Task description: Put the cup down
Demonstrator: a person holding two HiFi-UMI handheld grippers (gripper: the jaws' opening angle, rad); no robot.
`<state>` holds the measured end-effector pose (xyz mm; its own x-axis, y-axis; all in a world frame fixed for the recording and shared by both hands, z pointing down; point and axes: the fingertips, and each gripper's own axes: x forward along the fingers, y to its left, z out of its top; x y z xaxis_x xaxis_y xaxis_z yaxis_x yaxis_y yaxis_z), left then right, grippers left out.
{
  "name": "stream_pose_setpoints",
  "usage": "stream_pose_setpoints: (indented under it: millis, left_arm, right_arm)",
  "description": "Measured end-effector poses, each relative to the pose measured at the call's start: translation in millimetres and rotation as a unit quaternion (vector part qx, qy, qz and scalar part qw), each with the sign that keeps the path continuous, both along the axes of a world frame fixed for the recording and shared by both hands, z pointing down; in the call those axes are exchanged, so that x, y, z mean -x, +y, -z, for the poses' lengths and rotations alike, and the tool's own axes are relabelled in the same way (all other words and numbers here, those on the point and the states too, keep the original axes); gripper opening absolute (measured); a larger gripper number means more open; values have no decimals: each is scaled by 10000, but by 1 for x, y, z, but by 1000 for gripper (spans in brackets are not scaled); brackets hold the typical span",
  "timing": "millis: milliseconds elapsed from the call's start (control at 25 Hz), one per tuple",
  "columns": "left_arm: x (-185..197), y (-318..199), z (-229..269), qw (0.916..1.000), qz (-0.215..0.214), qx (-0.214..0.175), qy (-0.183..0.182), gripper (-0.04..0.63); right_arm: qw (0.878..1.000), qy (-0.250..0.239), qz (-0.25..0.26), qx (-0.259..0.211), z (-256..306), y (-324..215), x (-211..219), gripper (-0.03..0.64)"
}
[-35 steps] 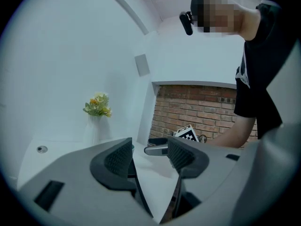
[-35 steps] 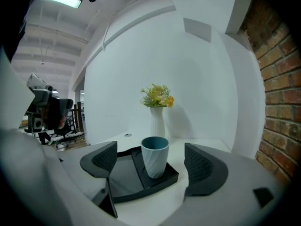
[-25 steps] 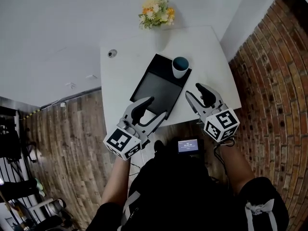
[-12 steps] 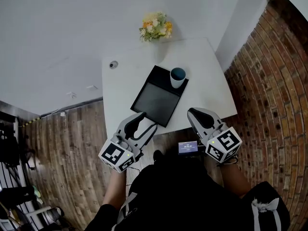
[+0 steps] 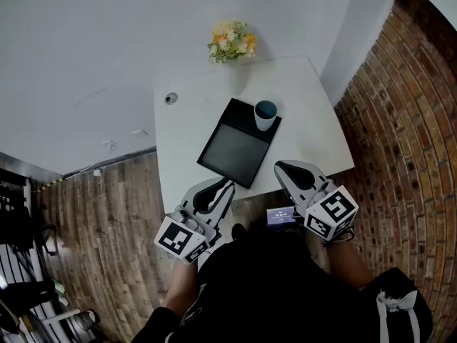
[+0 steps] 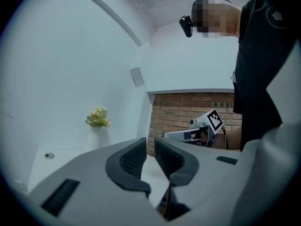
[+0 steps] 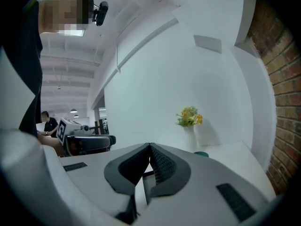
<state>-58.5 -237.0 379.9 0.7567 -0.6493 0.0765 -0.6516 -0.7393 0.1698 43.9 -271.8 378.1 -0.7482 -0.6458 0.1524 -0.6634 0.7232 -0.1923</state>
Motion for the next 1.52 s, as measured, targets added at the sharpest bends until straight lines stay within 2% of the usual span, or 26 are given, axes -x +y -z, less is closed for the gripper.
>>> stream_pose_setpoints:
  millis: [400,760,1520]
  left_arm:
    - [10,0,5,10000,-6,-58,15,8]
    - [8,4,7,9999,-62,-102,-59,8]
    - [5,4,11,9999,-89,-86,47,8]
  right_arm:
    - [9999,-6,-164,-7,-4,-1,-7,12]
    - [9998,67,-159,-132,-3,3,-8,12]
    - [9991,281,-259,-203,-7,2,-14,12]
